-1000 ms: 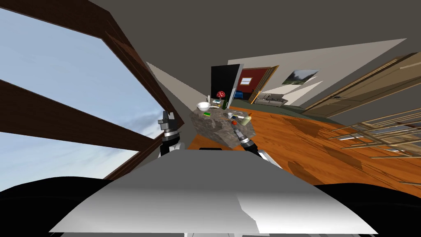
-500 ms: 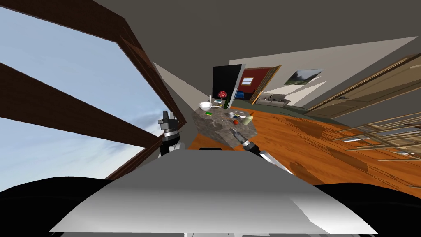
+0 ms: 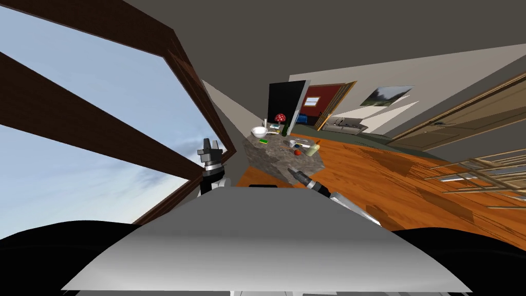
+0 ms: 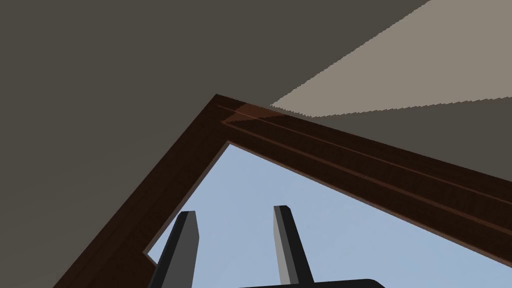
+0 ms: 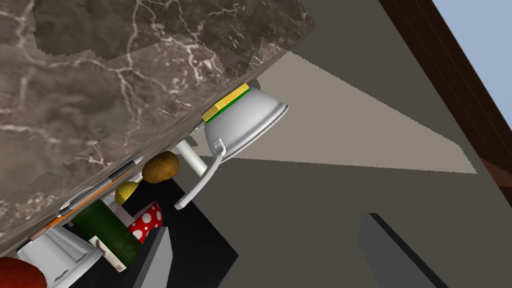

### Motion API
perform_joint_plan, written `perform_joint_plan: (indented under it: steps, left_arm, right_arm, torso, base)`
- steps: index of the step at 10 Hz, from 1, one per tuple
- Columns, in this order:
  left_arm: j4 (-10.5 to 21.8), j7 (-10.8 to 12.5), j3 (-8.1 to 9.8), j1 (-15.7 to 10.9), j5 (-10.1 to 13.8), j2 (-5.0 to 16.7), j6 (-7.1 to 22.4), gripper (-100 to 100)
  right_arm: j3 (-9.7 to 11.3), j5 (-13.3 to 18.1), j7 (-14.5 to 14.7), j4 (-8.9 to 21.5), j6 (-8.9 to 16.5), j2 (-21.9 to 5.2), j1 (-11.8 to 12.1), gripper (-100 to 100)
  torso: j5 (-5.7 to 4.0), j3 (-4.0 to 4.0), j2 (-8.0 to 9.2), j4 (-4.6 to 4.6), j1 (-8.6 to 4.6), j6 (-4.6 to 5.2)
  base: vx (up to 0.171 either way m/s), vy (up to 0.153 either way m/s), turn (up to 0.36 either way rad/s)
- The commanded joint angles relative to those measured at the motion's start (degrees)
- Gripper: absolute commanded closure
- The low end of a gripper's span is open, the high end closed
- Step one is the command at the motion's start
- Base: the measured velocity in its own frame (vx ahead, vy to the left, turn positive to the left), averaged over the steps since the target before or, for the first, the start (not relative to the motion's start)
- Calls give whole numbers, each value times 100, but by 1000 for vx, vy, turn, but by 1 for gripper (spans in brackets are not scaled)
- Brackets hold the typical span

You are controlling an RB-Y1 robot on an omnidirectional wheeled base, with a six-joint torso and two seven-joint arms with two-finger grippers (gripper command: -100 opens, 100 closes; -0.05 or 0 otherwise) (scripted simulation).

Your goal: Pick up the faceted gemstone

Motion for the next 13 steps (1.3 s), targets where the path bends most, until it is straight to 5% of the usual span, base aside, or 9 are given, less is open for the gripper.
perform_joint_plan:
  steps: [1,13]
  left_arm:
    - [0,0,0,0,0,0,0,0]
    - [0,0,1,1,0,0,0,0]
  right_arm:
    - [51,73,0,67,43,-286,1,-100]
    - [357,744,244,955,28,-2143,446,-100]
  torso:
    - [0,0,0,0,0,0]
    - [1,-10,-17,-3,-3,0]
  base:
    - [-18,51,58]
    - [0,40,65]
